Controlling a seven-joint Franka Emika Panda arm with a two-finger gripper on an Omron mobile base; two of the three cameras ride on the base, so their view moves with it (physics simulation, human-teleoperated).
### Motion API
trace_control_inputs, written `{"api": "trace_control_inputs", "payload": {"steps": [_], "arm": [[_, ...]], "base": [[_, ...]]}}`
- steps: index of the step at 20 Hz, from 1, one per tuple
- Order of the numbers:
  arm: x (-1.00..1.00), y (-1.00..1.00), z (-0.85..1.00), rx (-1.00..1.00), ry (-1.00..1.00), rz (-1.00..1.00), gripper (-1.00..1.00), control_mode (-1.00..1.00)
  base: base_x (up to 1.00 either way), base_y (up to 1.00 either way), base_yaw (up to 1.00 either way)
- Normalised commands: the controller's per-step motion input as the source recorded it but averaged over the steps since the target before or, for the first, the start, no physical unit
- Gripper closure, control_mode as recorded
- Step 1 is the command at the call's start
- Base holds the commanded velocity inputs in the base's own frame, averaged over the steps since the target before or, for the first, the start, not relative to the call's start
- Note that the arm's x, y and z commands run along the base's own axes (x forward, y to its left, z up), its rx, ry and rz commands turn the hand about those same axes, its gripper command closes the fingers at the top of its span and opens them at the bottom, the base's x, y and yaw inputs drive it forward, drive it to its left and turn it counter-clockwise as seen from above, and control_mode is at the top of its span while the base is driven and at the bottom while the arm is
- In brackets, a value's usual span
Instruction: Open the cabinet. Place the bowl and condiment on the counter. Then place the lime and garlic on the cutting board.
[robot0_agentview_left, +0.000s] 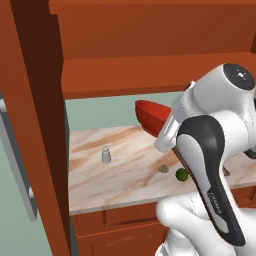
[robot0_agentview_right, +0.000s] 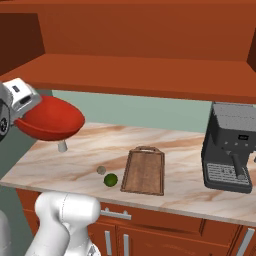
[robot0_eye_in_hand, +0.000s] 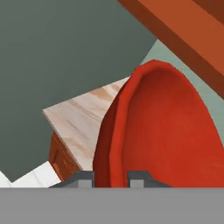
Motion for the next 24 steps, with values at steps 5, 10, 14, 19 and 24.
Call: {"api": "trace_control_inputs", "payload": {"steps": [5, 10, 14, 19, 24], "arm": [[-0.36, 0.15, -0.22, 0.0, 0.03, 0.15, 1.0, -1.0], [-0.11, 0.08, -0.29, -0.01, 0.0, 0.11, 1.0, -1.0], [0.0, 0.02, -0.4, -0.04, 0.0, 0.12, 1.0, -1.0], [0.01, 0.1, -0.41, -0.05, 0.0, 0.13, 1.0, -1.0], [0.11, 0.29, -0.44, -0.08, 0.0, 0.15, 1.0, -1.0]], "base": [[0.0, 0.0, 0.0], [0.0, 0.0, 0.0], [0.0, 0.0, 0.0], [0.0, 0.0, 0.0], [0.0, 0.0, 0.0]]}}
